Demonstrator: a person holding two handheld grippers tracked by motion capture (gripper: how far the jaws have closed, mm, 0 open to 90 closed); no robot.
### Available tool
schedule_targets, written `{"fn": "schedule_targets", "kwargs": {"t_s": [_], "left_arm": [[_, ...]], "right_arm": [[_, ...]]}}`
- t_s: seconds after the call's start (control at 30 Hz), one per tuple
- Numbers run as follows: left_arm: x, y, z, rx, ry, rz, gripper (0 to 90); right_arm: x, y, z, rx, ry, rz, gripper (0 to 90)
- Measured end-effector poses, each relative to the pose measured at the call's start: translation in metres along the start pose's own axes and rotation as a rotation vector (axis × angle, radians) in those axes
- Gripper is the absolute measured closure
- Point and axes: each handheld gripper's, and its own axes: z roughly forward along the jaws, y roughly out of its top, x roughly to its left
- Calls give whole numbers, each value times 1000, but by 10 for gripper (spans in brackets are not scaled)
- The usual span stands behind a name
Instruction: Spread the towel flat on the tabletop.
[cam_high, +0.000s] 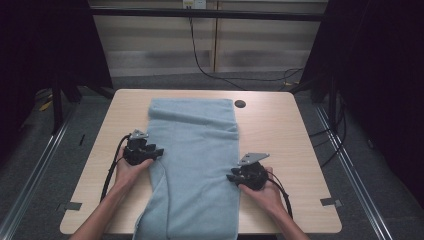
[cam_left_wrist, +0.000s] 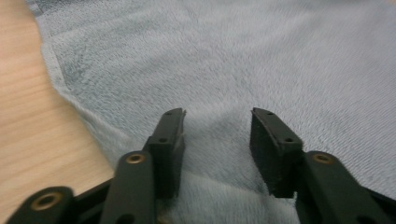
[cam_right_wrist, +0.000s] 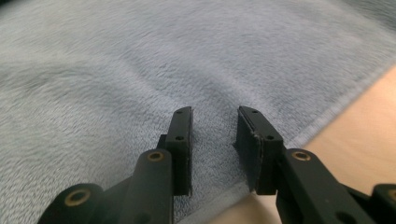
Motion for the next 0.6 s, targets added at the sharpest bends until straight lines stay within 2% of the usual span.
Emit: {"fn": "schedule_targets", "kwargs": {"t_s": [0.03,0.1,0.13,0.23,0.27,0.3,0.33,0.37,0.4,0.43,0.47,0.5,0.53,0.57,0.6], "left_arm": [[-2,1,-1,0,-15,5,512],[-12,2,-5,-2,-43,58,491],[-17,2,-6,-9,-71,71,487],[-43,2,-5,-16,-118,149,487],[-51,2,-3,-3,-137,179,487],[-65,1,-1,33,-160,231,488],[-75,-1,-1,61,-155,278,501],[-81,-5,-2,67,-189,290,508],[-85,-9,-3,68,-246,279,507],[-88,-11,-7,81,-279,266,506],[-91,-14,-11,84,-285,268,461],[-93,-17,-14,76,-295,274,461],[-97,-21,-17,74,-302,297,453],[-101,-28,-19,104,-289,306,426],[-101,-28,-19,104,-289,306,457]], "right_arm": [[-7,-1,-1,-3,-9,0,670],[-18,-3,-4,-2,-11,21,670],[-22,-4,-6,-1,-11,30,670],[-22,-11,-12,-12,-19,29,638],[-22,-11,-12,-12,-19,29,638],[-20,-12,-13,-5,-22,27,623],[-17,-13,-15,4,-20,21,620],[-15,-15,-17,10,-23,22,620],[-14,-17,-19,9,-25,25,620],[-13,-19,-22,7,-25,34,620],[-13,-24,-26,0,-21,31,619],[-13,-24,-26,0,-21,31,619],[-12,-25,-27,-3,-20,32,619],[-10,-29,-31,-4,-21,33,616],[-10,-29,-31,-4,-21,33,616]]}}
